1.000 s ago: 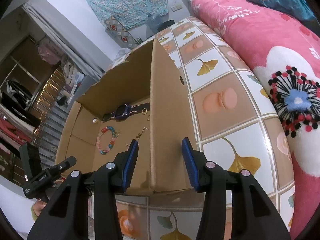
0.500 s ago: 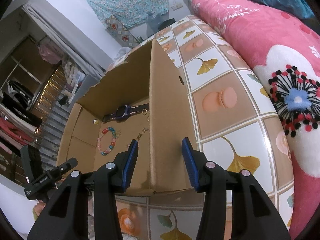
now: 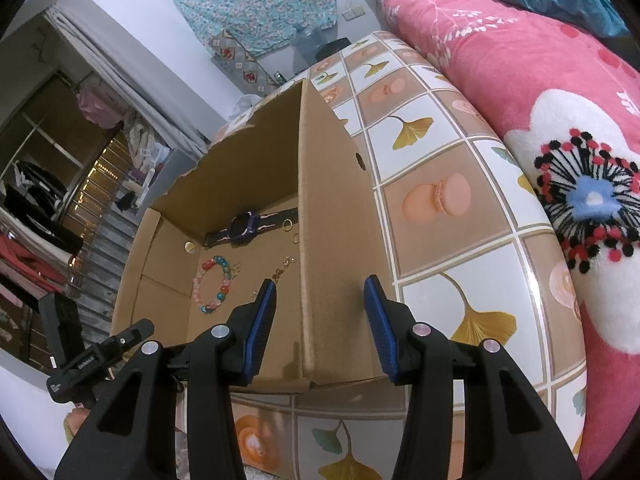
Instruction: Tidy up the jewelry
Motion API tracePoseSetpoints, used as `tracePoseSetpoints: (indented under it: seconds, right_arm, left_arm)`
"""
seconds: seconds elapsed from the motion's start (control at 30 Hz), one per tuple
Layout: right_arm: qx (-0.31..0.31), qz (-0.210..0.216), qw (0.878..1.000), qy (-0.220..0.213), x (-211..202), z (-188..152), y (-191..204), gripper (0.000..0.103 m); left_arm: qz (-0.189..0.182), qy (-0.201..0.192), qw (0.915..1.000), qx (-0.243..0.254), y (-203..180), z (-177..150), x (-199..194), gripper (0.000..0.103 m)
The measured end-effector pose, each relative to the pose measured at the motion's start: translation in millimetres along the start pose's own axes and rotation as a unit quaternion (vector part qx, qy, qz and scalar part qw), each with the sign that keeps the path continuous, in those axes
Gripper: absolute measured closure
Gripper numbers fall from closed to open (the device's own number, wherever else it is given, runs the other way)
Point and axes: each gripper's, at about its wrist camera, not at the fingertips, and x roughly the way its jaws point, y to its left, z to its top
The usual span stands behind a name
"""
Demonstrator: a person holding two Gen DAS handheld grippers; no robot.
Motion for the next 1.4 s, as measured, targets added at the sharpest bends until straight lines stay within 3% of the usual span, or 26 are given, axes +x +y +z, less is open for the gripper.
tracePoseSetpoints:
  seconds: [1.4]
  right_arm:
    - [-0.003,-0.002,1.000,-0.003,-3.6,6.7,-0.9,0.057]
  left_arm:
    - [0.007,0.001,1.0000,-0.005,-4.1,-5.7,-1.1,0.017]
